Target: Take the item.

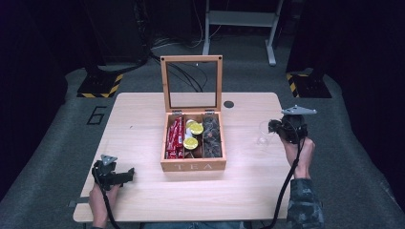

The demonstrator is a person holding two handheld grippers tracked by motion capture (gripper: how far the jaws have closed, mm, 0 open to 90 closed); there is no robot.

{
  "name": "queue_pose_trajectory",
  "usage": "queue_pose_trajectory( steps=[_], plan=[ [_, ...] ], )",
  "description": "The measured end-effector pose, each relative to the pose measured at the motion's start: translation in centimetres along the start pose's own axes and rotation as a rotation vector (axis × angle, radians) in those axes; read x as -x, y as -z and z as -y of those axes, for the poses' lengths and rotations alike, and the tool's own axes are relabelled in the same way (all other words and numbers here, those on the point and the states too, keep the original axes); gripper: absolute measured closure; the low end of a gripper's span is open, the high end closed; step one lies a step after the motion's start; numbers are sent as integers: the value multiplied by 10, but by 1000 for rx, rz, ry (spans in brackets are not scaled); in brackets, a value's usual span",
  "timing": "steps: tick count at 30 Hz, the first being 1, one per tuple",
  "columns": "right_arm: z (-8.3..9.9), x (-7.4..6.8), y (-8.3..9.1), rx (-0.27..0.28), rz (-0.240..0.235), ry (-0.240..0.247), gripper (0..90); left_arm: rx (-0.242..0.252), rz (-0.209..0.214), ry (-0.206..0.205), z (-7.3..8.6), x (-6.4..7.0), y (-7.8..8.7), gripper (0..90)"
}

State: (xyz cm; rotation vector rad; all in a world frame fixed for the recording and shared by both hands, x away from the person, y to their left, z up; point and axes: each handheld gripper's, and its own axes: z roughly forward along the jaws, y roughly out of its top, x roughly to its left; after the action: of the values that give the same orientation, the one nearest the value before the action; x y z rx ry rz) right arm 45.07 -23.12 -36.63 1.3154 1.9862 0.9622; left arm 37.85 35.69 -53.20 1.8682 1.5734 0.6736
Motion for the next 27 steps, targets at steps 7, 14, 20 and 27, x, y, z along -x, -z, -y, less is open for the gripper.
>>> queue_pose_trajectory(
  steps=[7, 14, 20, 27],
  plan=[
    [-1, 7, -9, -17, 7, -15, 900, 0, 0, 0, 0, 0, 0, 5],
    [-3, 8, -19, -33, 11, -17, 900, 0, 0, 0, 0, 0, 0, 4],
    [-4, 8, -27, -40, 18, -23, 900, 0, 0, 0, 0, 0, 0, 5],
    [-4, 10, -37, -59, 26, -22, 900, 0, 0, 0, 0, 0, 0, 4]
  ],
)
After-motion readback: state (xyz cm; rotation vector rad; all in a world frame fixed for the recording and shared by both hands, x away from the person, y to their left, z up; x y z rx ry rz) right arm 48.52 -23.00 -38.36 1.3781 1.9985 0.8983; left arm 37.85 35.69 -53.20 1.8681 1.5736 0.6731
